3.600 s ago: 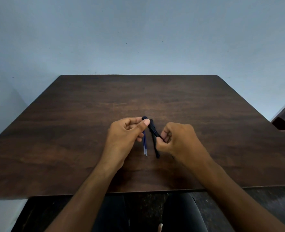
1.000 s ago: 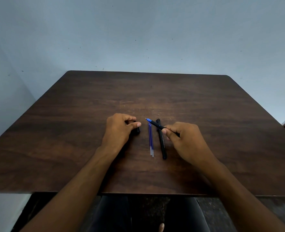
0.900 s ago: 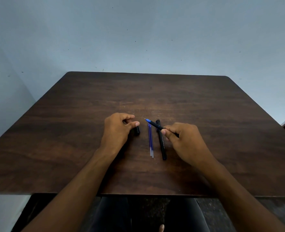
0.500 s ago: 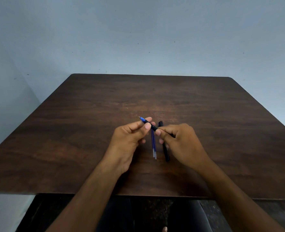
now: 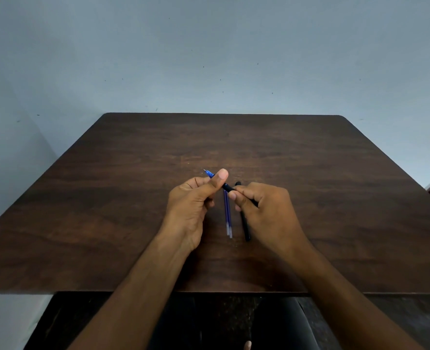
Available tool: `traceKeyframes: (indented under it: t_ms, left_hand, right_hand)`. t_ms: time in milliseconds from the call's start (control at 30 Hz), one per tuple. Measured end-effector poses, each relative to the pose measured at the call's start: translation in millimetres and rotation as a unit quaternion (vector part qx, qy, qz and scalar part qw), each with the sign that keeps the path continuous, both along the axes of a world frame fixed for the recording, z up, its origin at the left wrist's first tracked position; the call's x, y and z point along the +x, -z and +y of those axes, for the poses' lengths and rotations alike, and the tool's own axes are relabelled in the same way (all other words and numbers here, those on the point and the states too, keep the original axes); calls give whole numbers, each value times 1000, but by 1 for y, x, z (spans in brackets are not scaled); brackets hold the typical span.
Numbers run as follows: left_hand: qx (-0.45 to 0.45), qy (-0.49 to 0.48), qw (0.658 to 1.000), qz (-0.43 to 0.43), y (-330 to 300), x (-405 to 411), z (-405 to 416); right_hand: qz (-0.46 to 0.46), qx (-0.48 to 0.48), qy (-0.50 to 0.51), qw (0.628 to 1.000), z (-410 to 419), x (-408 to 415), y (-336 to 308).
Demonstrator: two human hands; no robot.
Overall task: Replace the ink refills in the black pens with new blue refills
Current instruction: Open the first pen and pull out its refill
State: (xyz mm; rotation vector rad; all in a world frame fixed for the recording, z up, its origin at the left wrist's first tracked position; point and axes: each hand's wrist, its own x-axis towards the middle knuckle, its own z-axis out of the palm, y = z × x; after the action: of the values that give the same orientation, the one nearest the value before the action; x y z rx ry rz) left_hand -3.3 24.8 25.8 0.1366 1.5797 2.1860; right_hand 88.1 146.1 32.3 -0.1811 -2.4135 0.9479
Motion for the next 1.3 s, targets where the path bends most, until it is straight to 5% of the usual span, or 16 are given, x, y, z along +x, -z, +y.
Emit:
traceKeyframes:
  t_ms: [233,533,800,1100,1300]
  left_hand:
    - [62,101,992,39,5,-1,-11]
    - [75,-38,996,13,11,-1,0]
    - [48,57,995,68,12,0,-9]
    - [33,-48,998,3,11,5,-2]
    - [69,67,995,35,13,5,-9]
  right_hand:
    - [-33,-7,22,999,4,2,-3]
    - [-30,1,9,1000,1,3,-5]
    - [-48,10,7,999,1,2,-6]
    - [-46,-6,-7,999,-2,4,-3]
    - [-56,0,13,998,0,4,-5]
